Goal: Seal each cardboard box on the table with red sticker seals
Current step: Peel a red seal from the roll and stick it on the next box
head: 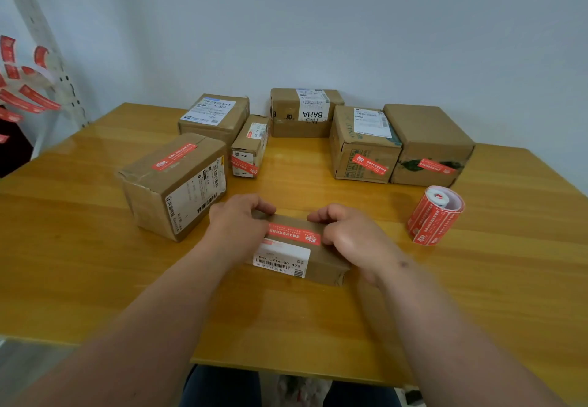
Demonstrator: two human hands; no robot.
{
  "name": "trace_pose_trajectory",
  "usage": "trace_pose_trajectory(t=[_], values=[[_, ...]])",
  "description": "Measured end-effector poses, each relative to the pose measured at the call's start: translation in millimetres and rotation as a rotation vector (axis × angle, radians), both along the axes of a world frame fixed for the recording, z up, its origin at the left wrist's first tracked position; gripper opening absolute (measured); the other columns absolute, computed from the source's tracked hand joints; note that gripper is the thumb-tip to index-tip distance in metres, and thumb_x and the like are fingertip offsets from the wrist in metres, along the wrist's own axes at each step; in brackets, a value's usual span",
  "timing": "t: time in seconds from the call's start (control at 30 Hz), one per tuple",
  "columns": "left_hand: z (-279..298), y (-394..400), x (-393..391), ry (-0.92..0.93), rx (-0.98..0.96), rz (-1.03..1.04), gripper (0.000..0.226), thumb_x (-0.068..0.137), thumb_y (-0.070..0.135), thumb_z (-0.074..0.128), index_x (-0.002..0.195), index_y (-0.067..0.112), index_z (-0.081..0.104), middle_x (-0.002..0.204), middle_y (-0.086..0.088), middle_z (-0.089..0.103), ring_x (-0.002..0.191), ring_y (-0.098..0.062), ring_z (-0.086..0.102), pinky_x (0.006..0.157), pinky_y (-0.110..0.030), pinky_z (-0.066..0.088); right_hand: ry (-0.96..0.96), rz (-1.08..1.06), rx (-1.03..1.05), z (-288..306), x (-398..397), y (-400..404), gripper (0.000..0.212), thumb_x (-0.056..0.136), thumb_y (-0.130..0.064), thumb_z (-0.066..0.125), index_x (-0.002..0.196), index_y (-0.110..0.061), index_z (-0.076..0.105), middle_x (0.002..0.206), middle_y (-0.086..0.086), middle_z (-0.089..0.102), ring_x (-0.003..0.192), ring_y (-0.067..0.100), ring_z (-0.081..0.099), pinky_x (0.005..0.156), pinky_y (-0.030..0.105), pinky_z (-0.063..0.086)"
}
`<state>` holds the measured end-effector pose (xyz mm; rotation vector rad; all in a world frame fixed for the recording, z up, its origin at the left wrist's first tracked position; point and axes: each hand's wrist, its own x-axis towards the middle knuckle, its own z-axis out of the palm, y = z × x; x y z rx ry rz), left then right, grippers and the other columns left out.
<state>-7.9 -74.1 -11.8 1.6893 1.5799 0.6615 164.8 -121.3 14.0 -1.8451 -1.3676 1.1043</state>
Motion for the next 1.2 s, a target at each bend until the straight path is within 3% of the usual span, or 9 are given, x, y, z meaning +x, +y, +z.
trace_pose_trajectory(t=[0.13, 0.23, 0.37, 0.67, 0.83, 0.9, 1.0, 1.1, 1.2], values=[[1, -3, 2, 0.01, -0.002, 0.027, 0.025, 0.096, 0.016, 0.052, 0.097, 0.039, 0.06, 0.103, 0.007, 0.04, 0.119, -0.03, 0.048, 0.086, -0.043, 0.055, -0.159, 0.017, 0.076, -9, -4, 1, 0.017, 0.091, -0.026, 0.058, 0.107, -0.026, 0.062, 0.104, -0.007, 0.063, 0.093, 0.013, 0.061, 0.075, 0.03, 0.052], [-1, -2, -1, -0.001, -0.004, 0.027, 0.029, 0.097, 0.017, 0.048, 0.091, 0.042, 0.059, 0.117, 0.001, 0.051, 0.115, -0.027, 0.052, 0.083, -0.043, 0.057, -0.078, 0.0, 0.056, -6, -1, 2, 0.026, 0.091, -0.011, 0.051, 0.11, -0.024, 0.064, 0.109, -0.002, 0.065, 0.095, 0.016, 0.062, 0.076, 0.029, 0.053], [-2, -6, 1, 0.021, 0.04, -0.001, 0.008, 0.092, 0.036, 0.059, 0.1, 0.037, 0.058, 0.098, 0.013, 0.046, 0.116, -0.025, 0.048, 0.095, -0.046, 0.049, -0.092, 0.027, 0.056, -7, 0, 2, 0.025, 0.087, -0.018, 0.059, 0.111, -0.024, 0.064, 0.108, -0.003, 0.065, 0.095, 0.015, 0.062, 0.076, 0.029, 0.052], [0, -6, -1, -0.104, -0.064, 0.057, 0.023, 0.094, 0.019, 0.056, 0.097, 0.042, 0.059, 0.12, -0.004, 0.052, 0.108, -0.026, 0.056, 0.077, -0.041, 0.059, -0.057, 0.058, 0.092, -11, 5, 0, 0.033, 0.09, -0.007, 0.051, 0.115, -0.024, 0.064, 0.113, -0.005, 0.063, 0.099, 0.011, 0.06, 0.077, 0.025, 0.051], [3, -9, -4, -0.121, -0.091, 0.071, 0.027, 0.097, 0.017, 0.05, 0.104, 0.041, 0.06, 0.127, -0.008, 0.049, 0.095, -0.022, 0.063, 0.074, -0.035, 0.059, 0.274, -0.099, 0.08, -7, 22, -6, 0.023, 0.091, -0.021, 0.056, 0.112, -0.024, 0.064, 0.117, -0.002, 0.062, 0.102, 0.014, 0.055, 0.092, 0.032, 0.047], [5, -10, -4, -0.111, -0.079, 0.074, 0.028, 0.099, 0.017, 0.046, 0.109, 0.038, 0.061, 0.128, -0.009, 0.049, 0.093, -0.02, 0.063, 0.068, -0.029, 0.055, 0.335, -0.019, -0.002, -8, 32, -11, 0.05, 0.077, -0.039, 0.066, 0.124, -0.027, 0.057, 0.126, -0.001, 0.057, 0.114, 0.018, 0.052, 0.104, 0.04, 0.04], [8, -12, -4, -0.121, -0.073, 0.085, 0.029, 0.1, 0.014, 0.042, 0.114, 0.031, 0.061, 0.121, -0.005, 0.055, 0.092, -0.017, 0.063, 0.063, -0.025, 0.051, 0.475, 0.186, -0.056, -6, 41, -18, 0.083, 0.065, -0.015, 0.077, 0.138, -0.027, 0.039, 0.133, 0.0, 0.051, 0.117, 0.019, 0.054, 0.095, 0.032, 0.047], [11, -15, -6, -0.012, -0.017, 0.044, 0.021, 0.098, 0.037, 0.043, 0.11, 0.033, 0.061, 0.117, 0.001, 0.058, 0.106, -0.022, 0.059, 0.082, -0.038, 0.054, 0.257, 0.249, 0.016, -3, 42, -22, 0.101, 0.069, 0.004, 0.078, 0.147, -0.032, 0.025, 0.137, 0.001, 0.047, 0.117, 0.016, 0.053, 0.099, 0.034, 0.048], [22, -28, -4, 0.391, 0.144, -0.135, 0.065, 0.078, 0.078, 0.035, 0.129, 0.04, 0.048, 0.144, 0.013, 0.037, 0.141, -0.025, 0.023, 0.113, -0.056, 0.019, 0.193, 0.233, 0.115, 5, 41, -22, 0.101, 0.064, -0.011, 0.083, 0.145, -0.035, 0.029, 0.137, -0.004, 0.048, 0.123, 0.015, 0.049, 0.105, 0.043, 0.045]])
